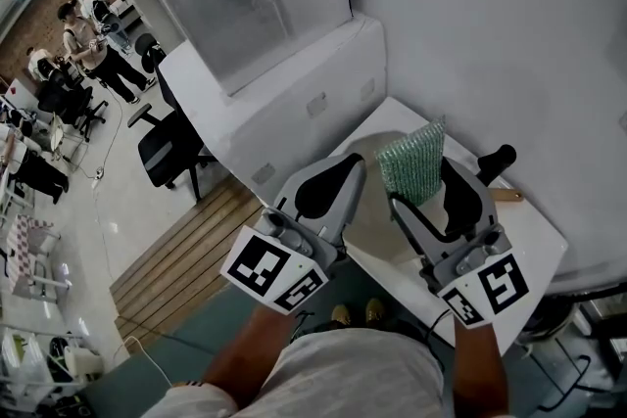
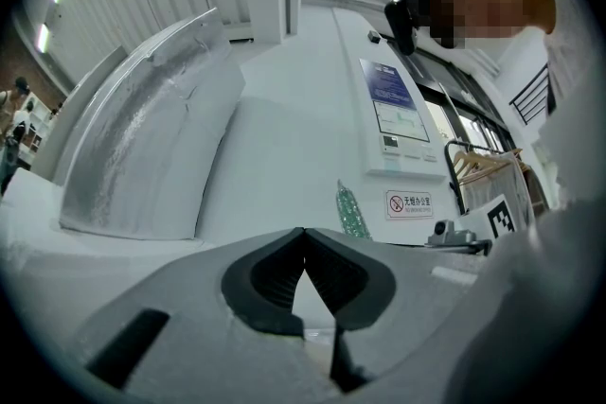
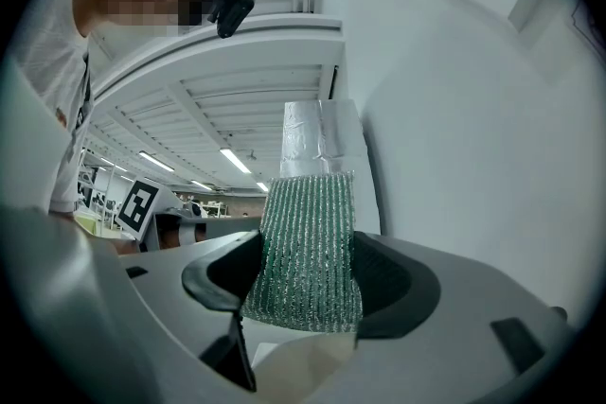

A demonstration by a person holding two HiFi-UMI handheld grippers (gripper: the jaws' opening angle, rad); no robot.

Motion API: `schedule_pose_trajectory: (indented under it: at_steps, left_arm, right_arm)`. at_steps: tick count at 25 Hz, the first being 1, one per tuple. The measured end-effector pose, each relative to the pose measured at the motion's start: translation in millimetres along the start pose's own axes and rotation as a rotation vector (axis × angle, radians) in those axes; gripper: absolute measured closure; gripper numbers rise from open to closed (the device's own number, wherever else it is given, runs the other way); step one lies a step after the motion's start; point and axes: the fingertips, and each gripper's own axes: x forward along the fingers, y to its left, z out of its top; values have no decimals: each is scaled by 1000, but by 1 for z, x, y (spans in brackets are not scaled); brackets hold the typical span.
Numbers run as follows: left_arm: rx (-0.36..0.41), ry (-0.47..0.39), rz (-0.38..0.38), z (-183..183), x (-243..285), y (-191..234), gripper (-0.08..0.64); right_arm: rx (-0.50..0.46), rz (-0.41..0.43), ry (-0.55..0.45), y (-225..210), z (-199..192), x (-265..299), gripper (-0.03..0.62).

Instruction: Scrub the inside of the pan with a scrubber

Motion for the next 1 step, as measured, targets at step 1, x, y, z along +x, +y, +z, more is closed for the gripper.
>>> schedule_pose_trajectory:
  at_steps: [1]
  left_arm:
    - [-1,0,0,0,0,0,543]
  right_arm:
    - [1,-1,0,0,0,0,288]
